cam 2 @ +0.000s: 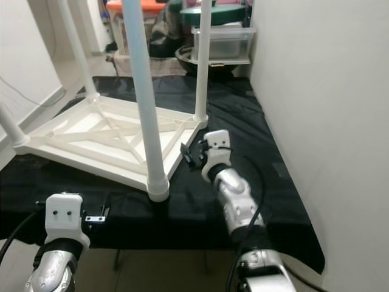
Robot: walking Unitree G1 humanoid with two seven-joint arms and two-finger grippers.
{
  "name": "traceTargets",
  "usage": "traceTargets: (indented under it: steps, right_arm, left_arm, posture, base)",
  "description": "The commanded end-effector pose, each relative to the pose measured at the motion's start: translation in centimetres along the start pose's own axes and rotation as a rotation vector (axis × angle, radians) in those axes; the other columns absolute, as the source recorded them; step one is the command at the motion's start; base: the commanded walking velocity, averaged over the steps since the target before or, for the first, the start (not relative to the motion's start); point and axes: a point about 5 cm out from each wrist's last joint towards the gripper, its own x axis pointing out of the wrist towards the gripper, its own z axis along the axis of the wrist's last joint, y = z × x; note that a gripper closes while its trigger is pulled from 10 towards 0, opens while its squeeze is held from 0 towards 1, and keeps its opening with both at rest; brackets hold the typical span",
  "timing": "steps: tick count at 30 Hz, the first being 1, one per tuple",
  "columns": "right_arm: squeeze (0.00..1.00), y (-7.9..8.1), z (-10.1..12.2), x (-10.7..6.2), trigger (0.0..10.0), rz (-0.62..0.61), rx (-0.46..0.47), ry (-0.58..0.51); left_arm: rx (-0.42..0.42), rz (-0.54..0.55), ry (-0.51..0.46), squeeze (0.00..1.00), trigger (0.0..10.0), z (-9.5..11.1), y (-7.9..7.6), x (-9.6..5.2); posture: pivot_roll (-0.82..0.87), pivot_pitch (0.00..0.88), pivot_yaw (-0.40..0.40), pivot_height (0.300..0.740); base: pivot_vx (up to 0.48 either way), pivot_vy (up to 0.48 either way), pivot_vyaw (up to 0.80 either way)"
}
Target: Building children table
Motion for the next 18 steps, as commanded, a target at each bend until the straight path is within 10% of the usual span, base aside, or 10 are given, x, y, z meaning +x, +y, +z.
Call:
traceTargets:
  steps: [1,6,7,8,9,18]
  right_arm:
    - [0.0,0.5,-0.7,0.1,10.0,0.036,0.024,0.023]
    - [0.0,-2.3,0.4,-0.4,10.0,0.043,-0.085,0.061]
    - [0.78,-2.9,0.5,-0.6,10.0,0.071,-0.099,0.08]
    - [0.78,-2.9,0.5,-0.6,10.0,0.071,-0.099,0.08]
    - [1.0,-2.9,0.5,-0.8,10.0,0.136,-0.123,0.1]
    - [1.0,-1.0,0.1,-2.2,10.0,0.592,-0.075,0.162]
  left_arm:
    - [0.007,-0.015,0.023,0.0,10.0,-0.4,-0.1,0.0]
    - [-0.001,-0.057,0.046,0.0,10.0,-0.8,-0.6,-0.5]
    - [-0.001,-0.062,0.048,0.0,10.0,-0.9,-0.7,-0.6]
    - [-0.001,-0.062,0.048,0.0,10.0,-0.9,-0.7,-0.6]
    - [0.002,-0.066,0.053,0.0,10.0,-0.9,-0.8,-0.7]
    - [-0.016,-0.11,0.068,0.0,10.0,-1.3,-1.1,-1.1]
  posture:
    - [0.01,0.01,-0.011,0.734]
    - [0.02,0.018,-0.011,0.734]
    - [0.02,0.018,-0.011,0.734]
    - [0.02,0.018,-0.011,0.734]
    - [0.02,0.022,-0.009,0.734]
    - [0.02,0.018,-0.007,0.734]
  base:
    - [0.0,0.0,0.0]
    - [0.0,0.0,0.0]
    - [0.0,0.0,0.0]
    - [0.0,0.0,0.0]
    - [0.0,0.0,0.0]
    - [0.0,0.0,0.0]
